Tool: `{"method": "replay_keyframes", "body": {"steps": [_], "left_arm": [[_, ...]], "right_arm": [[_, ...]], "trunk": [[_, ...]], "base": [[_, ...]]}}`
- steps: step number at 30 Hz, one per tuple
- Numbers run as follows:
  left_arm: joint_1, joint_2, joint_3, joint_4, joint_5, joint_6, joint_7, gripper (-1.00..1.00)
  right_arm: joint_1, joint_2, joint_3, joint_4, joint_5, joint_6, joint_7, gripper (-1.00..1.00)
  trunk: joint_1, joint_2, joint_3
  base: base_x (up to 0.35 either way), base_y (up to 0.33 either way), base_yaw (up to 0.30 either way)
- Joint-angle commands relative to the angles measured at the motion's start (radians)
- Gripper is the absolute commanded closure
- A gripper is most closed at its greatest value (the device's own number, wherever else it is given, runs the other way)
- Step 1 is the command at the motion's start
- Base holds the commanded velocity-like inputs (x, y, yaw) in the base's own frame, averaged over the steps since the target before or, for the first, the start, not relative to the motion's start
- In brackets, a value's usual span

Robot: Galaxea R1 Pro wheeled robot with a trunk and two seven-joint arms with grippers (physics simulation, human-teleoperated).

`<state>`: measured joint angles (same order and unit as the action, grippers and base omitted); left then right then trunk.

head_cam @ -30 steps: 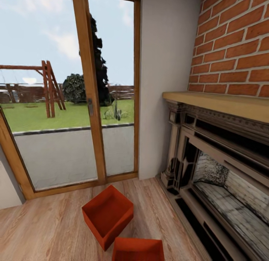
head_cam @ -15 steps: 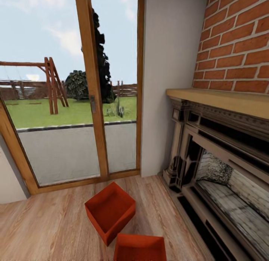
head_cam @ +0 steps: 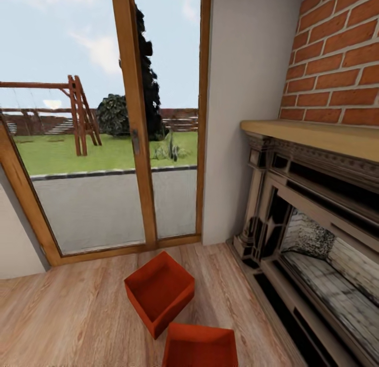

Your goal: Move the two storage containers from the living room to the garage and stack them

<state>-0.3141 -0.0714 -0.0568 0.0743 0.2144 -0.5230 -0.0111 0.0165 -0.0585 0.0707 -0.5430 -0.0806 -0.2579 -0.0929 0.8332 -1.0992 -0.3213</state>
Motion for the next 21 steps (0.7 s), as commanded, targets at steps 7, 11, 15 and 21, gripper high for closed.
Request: {"method": "replay_keyframes", "body": {"steps": [7, 11, 15, 21], "left_arm": [[-0.002, -0.001, -0.006, 0.005, 0.008, -0.007, -0.001, -1.00], [-0.002, 0.000, -0.006, 0.004, 0.010, -0.010, -0.002, -1.00], [-0.002, -0.007, -0.009, 0.004, 0.007, -0.010, 0.005, -1.00], [-0.002, -0.012, -0.017, -0.016, 0.003, -0.006, 0.029, -1.00]], "right_arm": [[0.000, -0.005, 0.005, -0.002, -0.008, -0.003, -0.008, -1.00], [0.000, -0.007, 0.004, -0.002, -0.009, -0.003, -0.011, -1.00], [0.000, -0.009, -0.031, -0.002, -0.062, -0.002, -0.007, -1.00], [0.000, -0.011, -0.064, -0.002, -0.090, -0.002, -0.003, -1.00]], "trunk": [[0.000, -0.001, -0.012], [0.000, -0.001, -0.019], [0.000, -0.001, -0.026], [0.000, -0.001, -0.035]], "base": [[0.000, 0.000, 0.085], [0.000, 0.000, 0.086], [0.000, 0.000, 0.086], [0.000, 0.000, 0.086]]}}
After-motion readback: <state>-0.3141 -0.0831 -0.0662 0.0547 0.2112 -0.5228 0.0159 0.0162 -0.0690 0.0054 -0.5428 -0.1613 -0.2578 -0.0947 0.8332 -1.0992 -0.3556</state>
